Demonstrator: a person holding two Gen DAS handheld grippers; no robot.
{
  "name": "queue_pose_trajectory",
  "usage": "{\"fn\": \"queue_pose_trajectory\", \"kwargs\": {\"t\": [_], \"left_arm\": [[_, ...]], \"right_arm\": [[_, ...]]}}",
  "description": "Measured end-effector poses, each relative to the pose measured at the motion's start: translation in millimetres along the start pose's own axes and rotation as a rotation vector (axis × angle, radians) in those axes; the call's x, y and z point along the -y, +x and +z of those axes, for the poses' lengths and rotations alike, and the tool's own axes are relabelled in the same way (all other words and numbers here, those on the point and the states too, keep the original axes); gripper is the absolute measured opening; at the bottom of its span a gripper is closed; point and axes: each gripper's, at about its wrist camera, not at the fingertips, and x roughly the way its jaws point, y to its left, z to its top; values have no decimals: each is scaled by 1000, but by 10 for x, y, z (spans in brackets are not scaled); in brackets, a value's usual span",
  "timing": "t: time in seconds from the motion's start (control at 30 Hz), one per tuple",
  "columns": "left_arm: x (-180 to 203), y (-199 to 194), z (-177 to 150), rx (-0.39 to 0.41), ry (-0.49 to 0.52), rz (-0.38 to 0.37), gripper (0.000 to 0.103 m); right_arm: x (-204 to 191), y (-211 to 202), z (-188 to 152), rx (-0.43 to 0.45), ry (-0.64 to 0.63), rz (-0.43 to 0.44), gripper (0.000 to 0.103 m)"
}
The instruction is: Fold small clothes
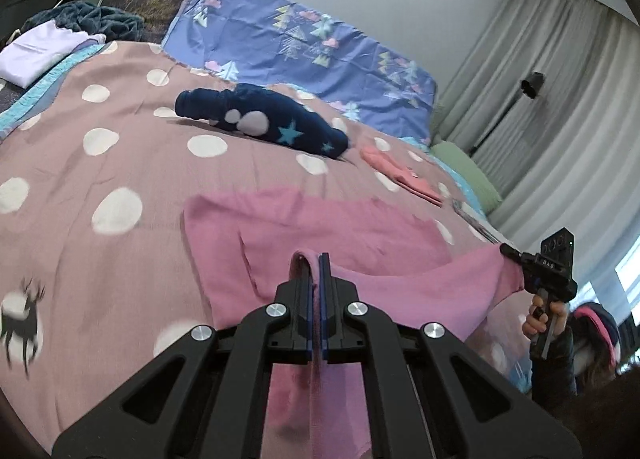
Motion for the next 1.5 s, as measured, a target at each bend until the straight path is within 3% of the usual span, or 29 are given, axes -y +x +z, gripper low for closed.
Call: {"fn": "queue_pose_trajectory", "kwargs": {"t": [0.13, 0.2, 0.27, 0.4, 0.57, 0.67, 0.8, 0.87, 1.07, 1.17, 1.23, 1.3, 1.37, 1.5], "left_arm": [[-357, 590, 182, -73, -76, 33, 2], [-534, 879, 151, -126, -123, 54, 2], [-662, 1077, 69, -169, -163, 73, 2], [-693, 1020, -32, -150, -169, 26, 11], [-606, 742, -181, -157, -130, 43, 27], [-537, 623, -321, -186, -96, 54, 28], [-463, 526, -460, -201, -66, 66, 24], [-437, 521, -469, -217, -60, 62, 2], [-305, 395, -100, -100, -78, -37, 2], [-286, 458, 310, -19, -83, -10, 2], [-368, 608, 576, 20, -111, 32, 3], [-494, 827, 728, 21, -144, 79, 12], [-641, 1034, 762, -12, -199, 135, 30], [-708, 1147, 641, -50, -177, 150, 42]], "right_arm": [[300, 514, 193, -47, 29, -82, 7], [479, 722, 217, -79, 63, -145, 7], [622, 858, 190, -118, 105, -147, 7], [622, 799, 100, -140, 78, -128, 12], [463, 567, -18, -146, 3, -139, 24], [388, 488, -123, -170, -40, -168, 24], [354, 463, -189, -184, -55, -172, 7], [336, 484, -163, -169, -40, -156, 5], [244, 458, 99, -113, 20, -46, 5], [223, 540, 463, -64, 32, -38, 5], [285, 687, 728, -46, 54, -72, 10], [400, 820, 888, -40, 101, -132, 38], [515, 898, 958, -27, 131, -171, 39], [560, 932, 856, -54, 78, -191, 39]]}}
